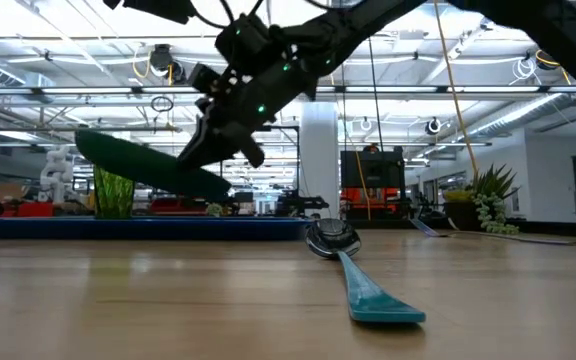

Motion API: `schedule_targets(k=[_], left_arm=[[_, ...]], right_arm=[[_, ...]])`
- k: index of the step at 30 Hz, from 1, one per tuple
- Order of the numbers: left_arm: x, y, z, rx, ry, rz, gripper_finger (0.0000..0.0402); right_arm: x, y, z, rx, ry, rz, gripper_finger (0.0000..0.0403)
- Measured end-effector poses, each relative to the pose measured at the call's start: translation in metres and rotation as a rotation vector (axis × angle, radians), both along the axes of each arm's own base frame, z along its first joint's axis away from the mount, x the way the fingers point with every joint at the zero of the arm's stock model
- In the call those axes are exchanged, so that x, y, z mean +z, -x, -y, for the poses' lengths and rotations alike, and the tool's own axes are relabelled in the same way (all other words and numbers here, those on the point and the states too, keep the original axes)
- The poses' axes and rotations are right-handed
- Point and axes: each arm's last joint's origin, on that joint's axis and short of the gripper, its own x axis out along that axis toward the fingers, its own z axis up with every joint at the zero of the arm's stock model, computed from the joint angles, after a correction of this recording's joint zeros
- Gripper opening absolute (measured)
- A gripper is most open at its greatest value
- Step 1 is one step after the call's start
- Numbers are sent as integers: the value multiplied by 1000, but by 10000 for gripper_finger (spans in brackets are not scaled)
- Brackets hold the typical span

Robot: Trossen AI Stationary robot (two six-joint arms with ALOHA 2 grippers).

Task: Pick and place plate/cup/fork/spoon on tray
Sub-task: Put the green plate on the blue food tray

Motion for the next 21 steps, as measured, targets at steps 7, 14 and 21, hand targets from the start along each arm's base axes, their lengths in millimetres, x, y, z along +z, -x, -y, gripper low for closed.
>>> schedule_targets(k=[7, 14, 21], left_arm=[[2, 3, -1, 12, -13, 4, 147], [6, 2, -2, 12, -29, 29, 147], [9, -1, -2, -5, -43, 50, 147]], right_arm=[[-9, -6, 3, -17, -19, -13, 0], [-7, -5, 16, -57, -55, 5, 0], [-22, -8, 19, -76, -96, -16, 0]])
